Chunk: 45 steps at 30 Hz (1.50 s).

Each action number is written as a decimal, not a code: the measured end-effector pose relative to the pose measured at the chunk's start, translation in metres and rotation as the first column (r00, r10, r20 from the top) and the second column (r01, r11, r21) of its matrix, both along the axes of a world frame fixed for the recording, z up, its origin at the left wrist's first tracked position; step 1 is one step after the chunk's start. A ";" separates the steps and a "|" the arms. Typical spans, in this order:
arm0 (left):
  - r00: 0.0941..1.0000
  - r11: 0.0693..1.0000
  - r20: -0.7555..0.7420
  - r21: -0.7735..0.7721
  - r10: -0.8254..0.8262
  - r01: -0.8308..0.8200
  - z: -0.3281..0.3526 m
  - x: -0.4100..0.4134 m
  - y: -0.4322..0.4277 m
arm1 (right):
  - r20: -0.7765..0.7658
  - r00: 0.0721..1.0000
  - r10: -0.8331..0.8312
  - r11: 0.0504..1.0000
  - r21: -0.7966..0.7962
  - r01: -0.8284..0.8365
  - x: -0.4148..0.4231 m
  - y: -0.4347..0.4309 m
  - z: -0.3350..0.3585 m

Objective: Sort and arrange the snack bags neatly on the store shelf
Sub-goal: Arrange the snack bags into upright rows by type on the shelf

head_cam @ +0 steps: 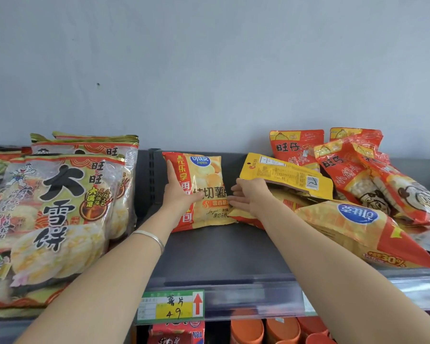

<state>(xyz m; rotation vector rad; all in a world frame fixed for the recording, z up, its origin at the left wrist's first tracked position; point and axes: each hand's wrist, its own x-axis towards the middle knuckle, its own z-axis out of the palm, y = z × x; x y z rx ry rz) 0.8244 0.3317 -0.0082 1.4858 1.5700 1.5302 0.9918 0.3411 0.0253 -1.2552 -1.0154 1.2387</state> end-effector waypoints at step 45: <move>0.637 0.895 -0.644 0.407 0.424 -0.184 0.008 -0.014 -0.001 | 0.772 0.532 -0.348 0.804 0.537 -0.255 -0.062 0.019 -0.030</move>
